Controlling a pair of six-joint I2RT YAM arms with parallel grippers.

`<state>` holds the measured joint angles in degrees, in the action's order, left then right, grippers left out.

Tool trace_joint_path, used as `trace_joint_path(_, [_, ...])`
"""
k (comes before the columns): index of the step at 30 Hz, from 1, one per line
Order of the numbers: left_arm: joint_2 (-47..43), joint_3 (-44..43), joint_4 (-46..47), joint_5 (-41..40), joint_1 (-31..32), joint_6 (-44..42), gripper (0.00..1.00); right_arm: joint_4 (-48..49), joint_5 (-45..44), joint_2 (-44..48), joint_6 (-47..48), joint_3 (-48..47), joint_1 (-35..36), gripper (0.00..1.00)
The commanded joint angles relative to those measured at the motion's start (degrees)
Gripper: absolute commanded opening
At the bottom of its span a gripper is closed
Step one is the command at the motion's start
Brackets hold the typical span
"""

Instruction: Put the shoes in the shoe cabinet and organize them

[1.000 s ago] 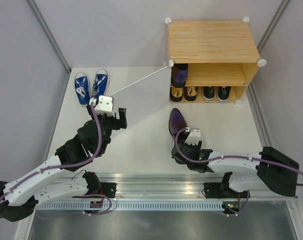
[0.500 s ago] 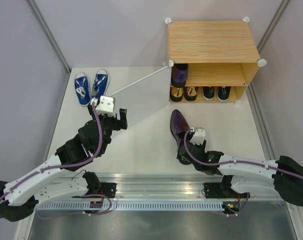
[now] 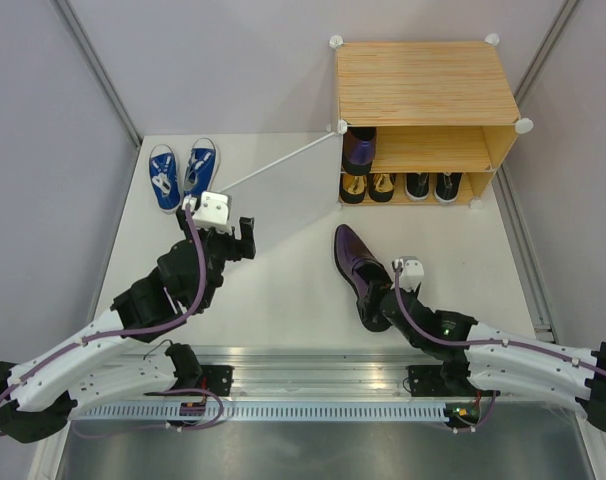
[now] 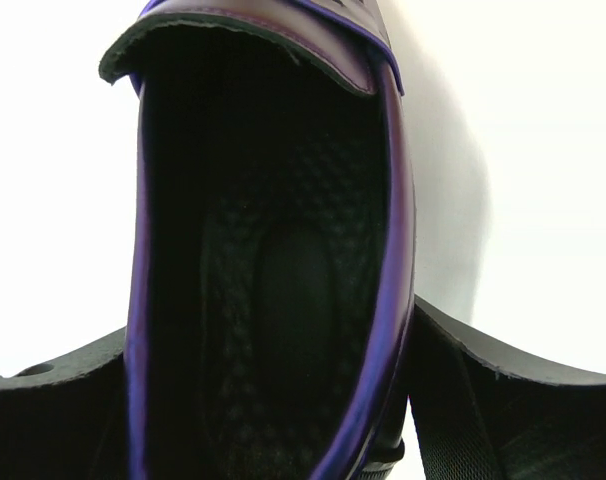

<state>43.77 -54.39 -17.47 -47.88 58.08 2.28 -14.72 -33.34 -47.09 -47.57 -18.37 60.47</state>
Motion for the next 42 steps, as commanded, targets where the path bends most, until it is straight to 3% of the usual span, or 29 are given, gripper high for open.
trace_joint_path(1, [0.0, -0.54, 0.78, -0.64, -0.25, -0.7, 0.85, 7.68, 1.43, 4.89, 3.18, -0.53, -0.09, 0.01])
trace_joint_path(15, [-0.53, -0.45, 0.86, -1.08, -0.25, -1.05, 0.85, 8.92, -2.6, 13.86, 6.53, -0.35, -0.09, 0.01])
trace_joint_path(23, [-0.53, -0.54, 0.78, -0.73, -0.25, -0.97, 0.85, 1.37, -15.14, 21.69, 10.92, -5.87, -0.17, 0.01])
trace_joint_path(29, [-0.62, -0.45, 0.78, -0.64, -0.17, -0.97, 0.85, -4.62, -26.06, 22.83, 10.22, -9.4, -0.17, 0.01])
trace_joint_path(33, [-0.35, -0.54, 0.86, -0.38, -0.25, -0.97, 0.86, -2.51, -29.49, 18.45, 17.05, -13.0, -0.61, 0.01])
trace_joint_path(36, [-0.09, -0.54, 0.78, 0.06, -0.25, -1.05, 0.86, 1.17, -26.8, 12.74, 22.76, -16.25, -3.06, 0.01])
trace_joint_path(42, [-0.35, -0.37, 0.86, -0.37, -0.25, -1.32, 0.86, 9.7, -10.8, 4.65, 26.3, -19.42, -18.53, 0.01])
